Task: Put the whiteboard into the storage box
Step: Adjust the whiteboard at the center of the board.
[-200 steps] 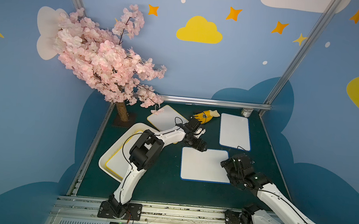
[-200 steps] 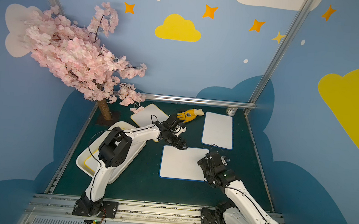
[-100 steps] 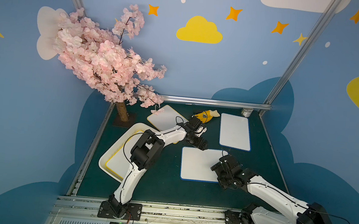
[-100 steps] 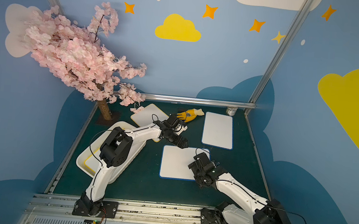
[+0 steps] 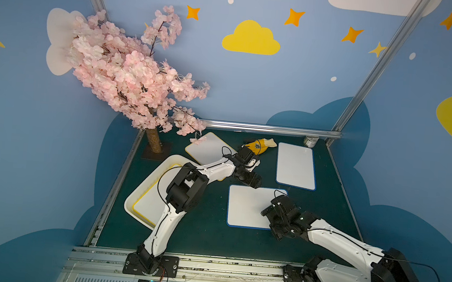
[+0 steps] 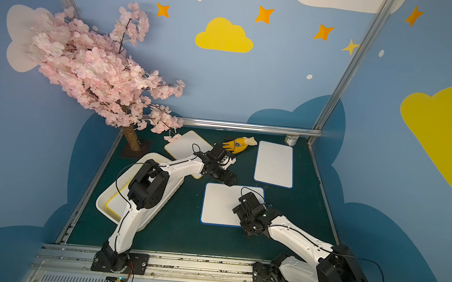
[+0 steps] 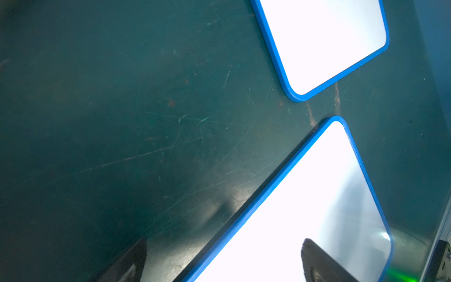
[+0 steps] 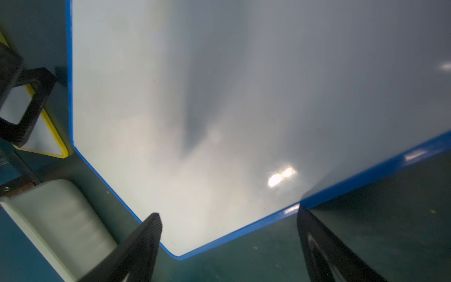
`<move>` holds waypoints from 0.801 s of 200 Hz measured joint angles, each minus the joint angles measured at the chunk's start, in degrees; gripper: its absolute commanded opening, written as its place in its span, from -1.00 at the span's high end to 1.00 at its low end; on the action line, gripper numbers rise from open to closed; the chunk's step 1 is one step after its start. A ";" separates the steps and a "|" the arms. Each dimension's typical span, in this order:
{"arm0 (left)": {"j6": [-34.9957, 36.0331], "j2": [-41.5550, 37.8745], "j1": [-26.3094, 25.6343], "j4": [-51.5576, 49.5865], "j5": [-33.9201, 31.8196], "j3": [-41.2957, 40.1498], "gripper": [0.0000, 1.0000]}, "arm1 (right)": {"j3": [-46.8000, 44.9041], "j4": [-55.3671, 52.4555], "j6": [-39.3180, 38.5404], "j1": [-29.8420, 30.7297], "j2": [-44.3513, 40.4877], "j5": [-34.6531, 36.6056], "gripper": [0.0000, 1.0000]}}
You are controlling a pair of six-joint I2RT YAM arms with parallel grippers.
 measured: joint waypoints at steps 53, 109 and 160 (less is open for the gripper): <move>-0.33 0.04 0.00 0.39 0.04 -0.15 -0.99 | 1.79 -4.39 1.31 2.86 -0.02 2.40 -0.76; -0.66 -0.11 0.02 1.77 0.44 -0.98 -0.99 | -1.01 0.00 4.63 4.33 0.42 2.78 -0.76; -0.59 -1.36 0.09 4.17 0.50 -3.74 -0.99 | -1.99 3.74 5.64 4.39 0.68 3.48 -0.76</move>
